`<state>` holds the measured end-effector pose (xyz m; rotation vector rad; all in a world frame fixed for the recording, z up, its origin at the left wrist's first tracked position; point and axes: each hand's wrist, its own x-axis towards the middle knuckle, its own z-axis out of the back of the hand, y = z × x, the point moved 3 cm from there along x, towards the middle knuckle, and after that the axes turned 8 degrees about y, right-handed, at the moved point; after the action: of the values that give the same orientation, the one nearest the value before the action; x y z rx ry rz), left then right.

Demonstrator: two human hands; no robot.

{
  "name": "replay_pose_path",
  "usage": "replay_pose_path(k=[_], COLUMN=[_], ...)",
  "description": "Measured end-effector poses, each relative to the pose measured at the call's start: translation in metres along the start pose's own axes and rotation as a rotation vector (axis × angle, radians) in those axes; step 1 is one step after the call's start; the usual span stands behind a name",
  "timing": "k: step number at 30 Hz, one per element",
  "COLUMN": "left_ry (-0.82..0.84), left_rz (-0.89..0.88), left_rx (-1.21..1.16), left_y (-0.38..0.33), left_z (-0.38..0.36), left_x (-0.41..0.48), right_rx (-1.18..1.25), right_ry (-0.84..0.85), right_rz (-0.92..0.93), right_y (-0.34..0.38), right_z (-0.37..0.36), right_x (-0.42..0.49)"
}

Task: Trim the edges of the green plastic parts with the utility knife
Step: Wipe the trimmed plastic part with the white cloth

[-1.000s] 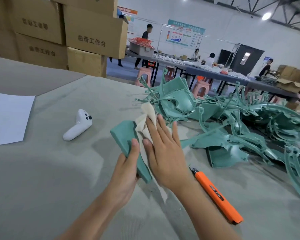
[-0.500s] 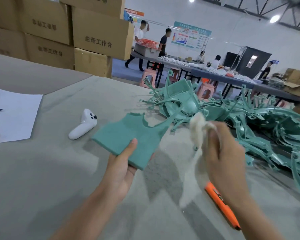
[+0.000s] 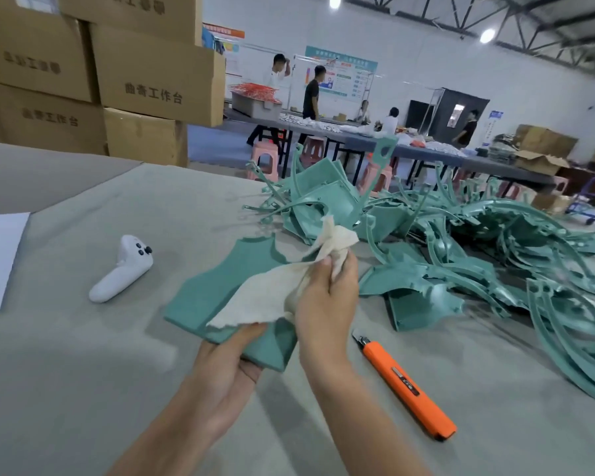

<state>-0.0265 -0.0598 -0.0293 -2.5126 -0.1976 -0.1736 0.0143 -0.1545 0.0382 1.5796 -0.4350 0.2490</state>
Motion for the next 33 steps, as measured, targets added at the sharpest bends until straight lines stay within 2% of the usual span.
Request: replay_pose_path(k=[7, 16, 21, 26, 29, 33], left_ry=[0.032, -0.053, -0.072, -0.122, -0.137, -0.141], left_rz=[0.052, 0.009, 0.011, 0.012, 0.037, -0.006], left_rx=[-0.046, -0.074, -0.081, -0.092, -0.163, -0.257], left_y=[0.000, -0.009, -0.010, -0.010, -0.009, -0.018], left_z=[-0.007, -0.007, -0.005, -0.001, -0.003, -0.005], left_x=[-0.002, 0.003, 0.001, 0.002, 0.001, 0.003], right_rx=[-0.115, -0.177, -0.388, -0.754, -0.766, -0.846], right_ry=[-0.064, 0.107, 0.322, 0.682, 0.772, 1.039], right_rz=[0.239, 0.257, 0.242, 0.162, 0.135, 0.117], right_y=[0.014, 0.016, 0.024, 0.030, 0.033, 0.022], right_z=[0.015, 0.026, 0.040, 0.052, 0.050, 0.032], right_x=[0.033, 0.054, 0.065, 0.074, 0.067, 0.038])
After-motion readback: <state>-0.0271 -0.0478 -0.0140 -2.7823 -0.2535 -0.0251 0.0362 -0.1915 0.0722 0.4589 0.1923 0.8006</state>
